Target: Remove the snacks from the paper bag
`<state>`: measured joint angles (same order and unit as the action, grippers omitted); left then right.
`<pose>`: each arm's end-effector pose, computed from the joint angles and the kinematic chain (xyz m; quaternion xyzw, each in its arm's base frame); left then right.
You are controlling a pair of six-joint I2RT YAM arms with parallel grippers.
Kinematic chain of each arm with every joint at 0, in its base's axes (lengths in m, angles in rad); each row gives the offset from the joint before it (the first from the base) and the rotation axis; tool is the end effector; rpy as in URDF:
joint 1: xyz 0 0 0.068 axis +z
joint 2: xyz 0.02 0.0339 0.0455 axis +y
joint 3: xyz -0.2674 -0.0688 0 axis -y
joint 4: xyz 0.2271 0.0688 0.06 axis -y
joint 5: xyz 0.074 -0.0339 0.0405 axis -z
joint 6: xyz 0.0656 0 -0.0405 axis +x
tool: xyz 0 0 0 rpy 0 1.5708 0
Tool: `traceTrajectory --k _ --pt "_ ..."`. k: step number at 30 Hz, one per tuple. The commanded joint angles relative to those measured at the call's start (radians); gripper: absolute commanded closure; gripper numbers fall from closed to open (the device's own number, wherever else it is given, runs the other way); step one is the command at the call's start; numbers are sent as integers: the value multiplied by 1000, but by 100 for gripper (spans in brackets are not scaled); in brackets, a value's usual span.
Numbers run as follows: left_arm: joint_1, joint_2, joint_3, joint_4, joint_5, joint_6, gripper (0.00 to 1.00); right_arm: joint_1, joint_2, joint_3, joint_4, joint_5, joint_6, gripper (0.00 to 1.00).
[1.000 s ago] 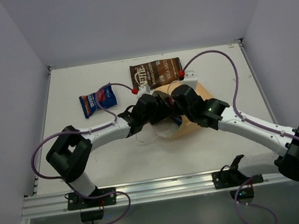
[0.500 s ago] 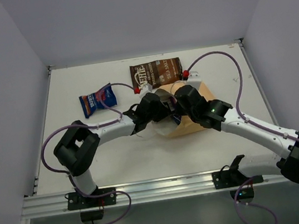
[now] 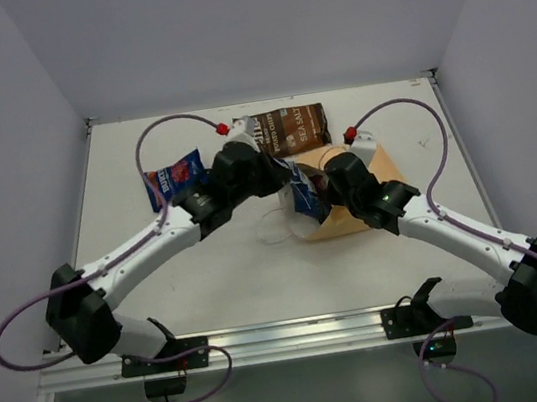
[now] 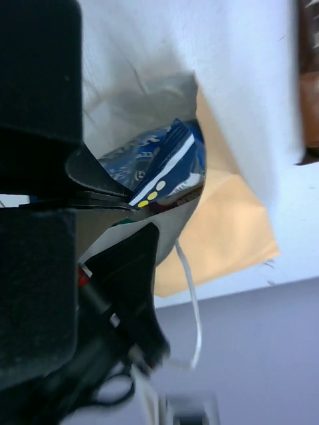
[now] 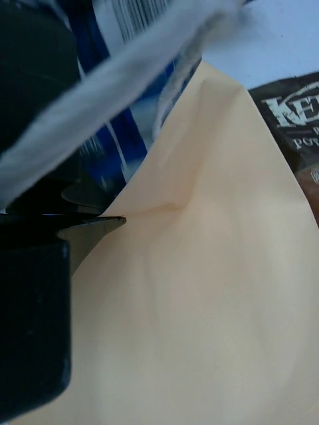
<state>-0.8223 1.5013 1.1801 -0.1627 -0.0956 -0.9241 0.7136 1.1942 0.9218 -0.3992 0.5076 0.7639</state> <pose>0.2490 -0.2589 0.3007 -0.0682 0.8526 -0.3696 0.3631 0.2169 0.1456 0.2771 0.1310 0.8688 0.1161 0.4633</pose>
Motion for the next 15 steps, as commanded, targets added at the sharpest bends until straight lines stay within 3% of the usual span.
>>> traceTrajectory --k 1,4,10,11,12,13,15 --pt "119 -176 67 -153 -3 119 100 -72 -27 -49 -41 78 15 100" --pt "245 -246 27 -221 13 178 100 -117 -48 -64 -43 80 -3 100" --pt "422 -293 -219 -192 75 217 98 -134 -71 -54 -43 94 -75 100" --pt "431 -293 -250 -181 86 209 76 -135 -76 -51 -40 89 -87 100" --pt "437 -294 -302 -172 105 197 66 -135 -79 -51 -24 69 -122 100" --pt "439 -305 -318 -163 118 188 43 -134 -85 -51 -15 60 -136 100" --pt "439 -323 -323 -159 144 170 21 -134 -105 -52 9 28 -188 100"
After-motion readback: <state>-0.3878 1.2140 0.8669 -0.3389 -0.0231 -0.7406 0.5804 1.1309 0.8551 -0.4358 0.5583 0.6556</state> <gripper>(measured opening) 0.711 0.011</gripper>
